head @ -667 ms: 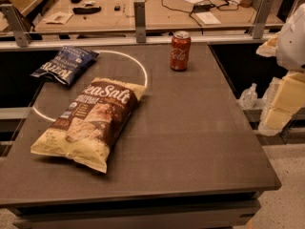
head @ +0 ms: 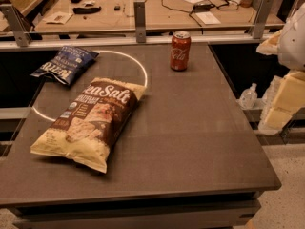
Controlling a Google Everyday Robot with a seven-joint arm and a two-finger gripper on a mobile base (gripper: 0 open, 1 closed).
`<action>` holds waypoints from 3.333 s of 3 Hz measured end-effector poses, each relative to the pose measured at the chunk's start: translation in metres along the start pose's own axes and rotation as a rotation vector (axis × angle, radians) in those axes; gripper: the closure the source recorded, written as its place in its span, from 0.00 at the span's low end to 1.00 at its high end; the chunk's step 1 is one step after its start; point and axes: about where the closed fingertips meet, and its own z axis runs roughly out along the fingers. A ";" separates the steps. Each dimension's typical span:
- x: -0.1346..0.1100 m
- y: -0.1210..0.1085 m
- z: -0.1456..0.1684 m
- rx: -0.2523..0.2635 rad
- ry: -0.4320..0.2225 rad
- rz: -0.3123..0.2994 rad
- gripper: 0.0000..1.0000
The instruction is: Pick coke can
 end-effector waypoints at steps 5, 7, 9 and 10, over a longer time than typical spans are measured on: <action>0.000 -0.019 0.052 -0.194 -0.757 0.346 0.00; -0.009 -0.049 0.077 -0.159 -0.890 0.473 0.00; -0.014 -0.083 0.074 -0.095 -0.920 0.471 0.00; -0.012 -0.093 0.091 -0.077 -0.921 0.512 0.00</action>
Offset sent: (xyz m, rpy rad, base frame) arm 0.0062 -0.0061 -0.0014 0.5609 -0.0503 0.1002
